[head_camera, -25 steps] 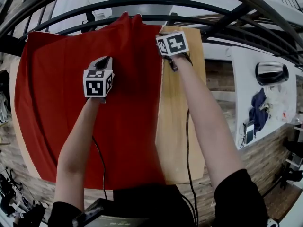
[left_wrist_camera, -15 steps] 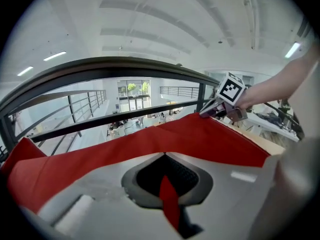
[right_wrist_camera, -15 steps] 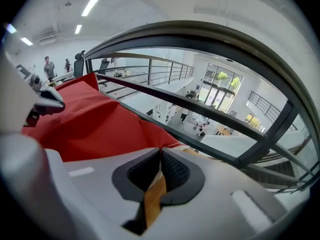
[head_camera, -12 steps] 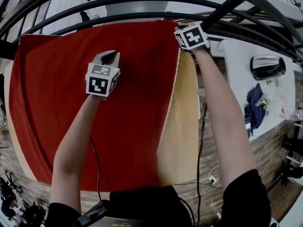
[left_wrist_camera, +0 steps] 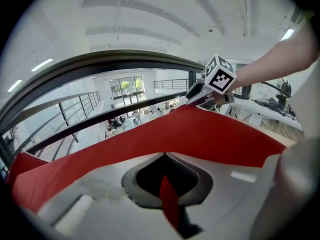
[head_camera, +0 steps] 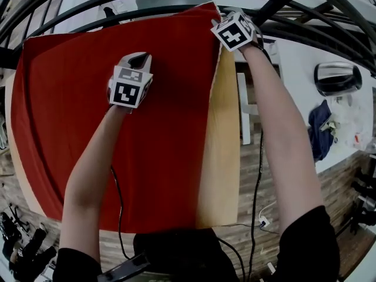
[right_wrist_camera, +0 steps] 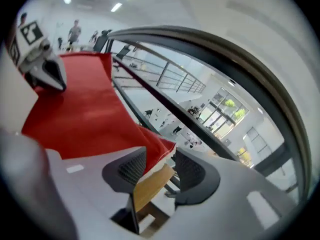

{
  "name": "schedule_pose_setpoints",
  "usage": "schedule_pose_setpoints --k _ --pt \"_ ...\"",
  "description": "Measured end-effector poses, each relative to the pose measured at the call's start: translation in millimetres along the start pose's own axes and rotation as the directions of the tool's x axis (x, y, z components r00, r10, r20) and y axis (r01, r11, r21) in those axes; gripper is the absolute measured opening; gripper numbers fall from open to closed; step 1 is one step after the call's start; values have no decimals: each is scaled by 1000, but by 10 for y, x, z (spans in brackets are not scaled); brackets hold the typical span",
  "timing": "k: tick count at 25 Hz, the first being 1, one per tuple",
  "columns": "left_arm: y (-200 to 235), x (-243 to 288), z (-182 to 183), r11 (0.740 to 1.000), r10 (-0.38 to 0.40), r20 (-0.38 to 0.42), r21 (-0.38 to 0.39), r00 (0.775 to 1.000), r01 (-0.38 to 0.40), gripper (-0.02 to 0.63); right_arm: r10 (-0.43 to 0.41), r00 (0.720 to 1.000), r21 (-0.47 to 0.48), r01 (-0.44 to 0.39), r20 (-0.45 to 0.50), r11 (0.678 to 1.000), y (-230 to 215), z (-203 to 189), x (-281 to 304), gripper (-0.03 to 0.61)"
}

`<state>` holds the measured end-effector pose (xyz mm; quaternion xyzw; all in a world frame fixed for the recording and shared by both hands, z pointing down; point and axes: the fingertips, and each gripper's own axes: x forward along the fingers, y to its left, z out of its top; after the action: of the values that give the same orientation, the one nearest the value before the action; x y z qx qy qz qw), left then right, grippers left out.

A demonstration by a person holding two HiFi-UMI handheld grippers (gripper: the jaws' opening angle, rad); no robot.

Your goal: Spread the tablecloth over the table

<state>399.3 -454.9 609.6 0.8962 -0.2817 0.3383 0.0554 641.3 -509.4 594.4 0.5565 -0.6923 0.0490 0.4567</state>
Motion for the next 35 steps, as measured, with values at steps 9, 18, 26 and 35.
schedule_pose_setpoints --k 9,18,26,35 --pt "-633 -588 215 998 -56 92 47 994 52 6 119 971 331 -185 209 926 541 -444 -981 37" --pt "-1951 -1298 -116 970 -240 82 61 967 235 6 244 933 361 -330 264 872 2121 -749 -2069 10" --pt "-2394 -1848 -587 953 -301 47 52 952 299 6 160 955 492 -268 249 828 2831 -864 -2806 11" --pt "-2646 -2321 -999 930 -354 -4 105 935 353 5 86 979 674 -190 185 714 3528 -1061 -3399 11"
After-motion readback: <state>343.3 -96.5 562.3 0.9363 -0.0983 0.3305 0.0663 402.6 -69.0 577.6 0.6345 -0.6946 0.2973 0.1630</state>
